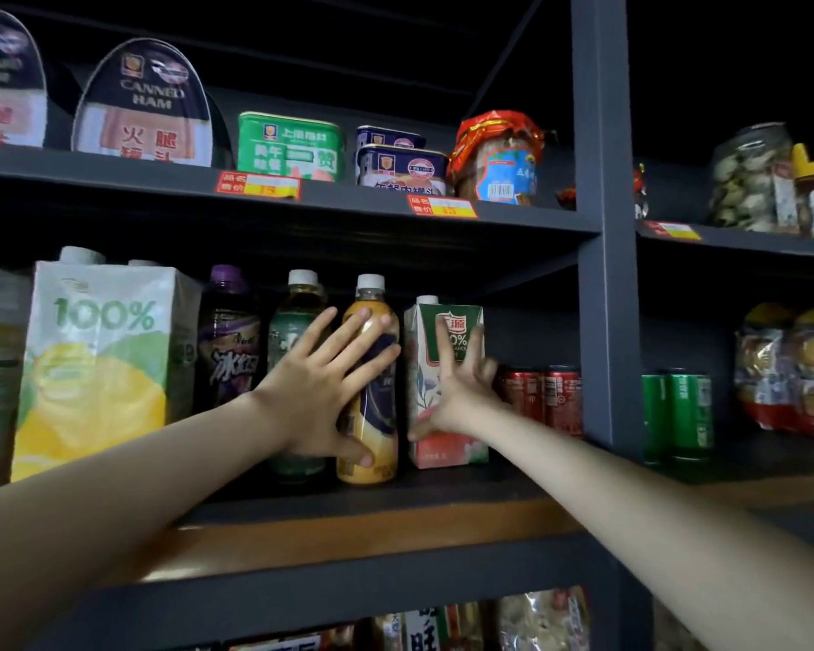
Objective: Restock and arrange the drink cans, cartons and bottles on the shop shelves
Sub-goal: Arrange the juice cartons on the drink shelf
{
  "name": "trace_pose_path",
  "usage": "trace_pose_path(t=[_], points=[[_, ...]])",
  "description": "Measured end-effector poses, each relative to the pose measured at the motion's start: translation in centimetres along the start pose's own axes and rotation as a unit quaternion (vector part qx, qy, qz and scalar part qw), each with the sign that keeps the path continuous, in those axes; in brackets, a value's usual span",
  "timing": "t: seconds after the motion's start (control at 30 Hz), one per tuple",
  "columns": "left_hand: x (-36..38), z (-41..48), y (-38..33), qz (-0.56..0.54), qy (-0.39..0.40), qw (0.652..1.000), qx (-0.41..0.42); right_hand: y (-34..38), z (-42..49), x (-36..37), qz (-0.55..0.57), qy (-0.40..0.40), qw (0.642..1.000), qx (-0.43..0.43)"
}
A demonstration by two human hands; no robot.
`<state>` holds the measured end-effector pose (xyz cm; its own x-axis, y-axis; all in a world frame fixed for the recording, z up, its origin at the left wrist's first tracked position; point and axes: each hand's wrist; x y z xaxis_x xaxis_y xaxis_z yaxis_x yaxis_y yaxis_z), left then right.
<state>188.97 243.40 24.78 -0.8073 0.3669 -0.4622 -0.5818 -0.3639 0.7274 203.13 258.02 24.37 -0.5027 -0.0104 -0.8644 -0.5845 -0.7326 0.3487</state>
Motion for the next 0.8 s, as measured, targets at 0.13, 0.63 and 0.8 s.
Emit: trace_pose_path(t=[0.13,0.63,0.8], points=[[-0.3,0.0,0.3,0.042,0.016,0.999,0.003,0.3,0.2,0.0,-0.002,-0.014,1.0,0.003],[-0.4,-0.5,-0.1,0.014,0.046,0.999,-0.014,0.9,4.3,1.9,0.009,-0.01,1.0,0.016],[-0.7,-0.7,-0.3,0.027,0.053,0.998,-0.013,0.5,4.7,2.5,-0.001,-0.02,1.0,0.022]])
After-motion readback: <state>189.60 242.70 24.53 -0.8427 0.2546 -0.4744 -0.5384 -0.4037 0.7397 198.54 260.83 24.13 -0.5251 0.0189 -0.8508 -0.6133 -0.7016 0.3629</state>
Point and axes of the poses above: each hand's wrist, its own z-axis towards the middle knuckle, its own x-axis out of the palm, y = z × x, and after that the axes turned 10 degrees about y, right-handed
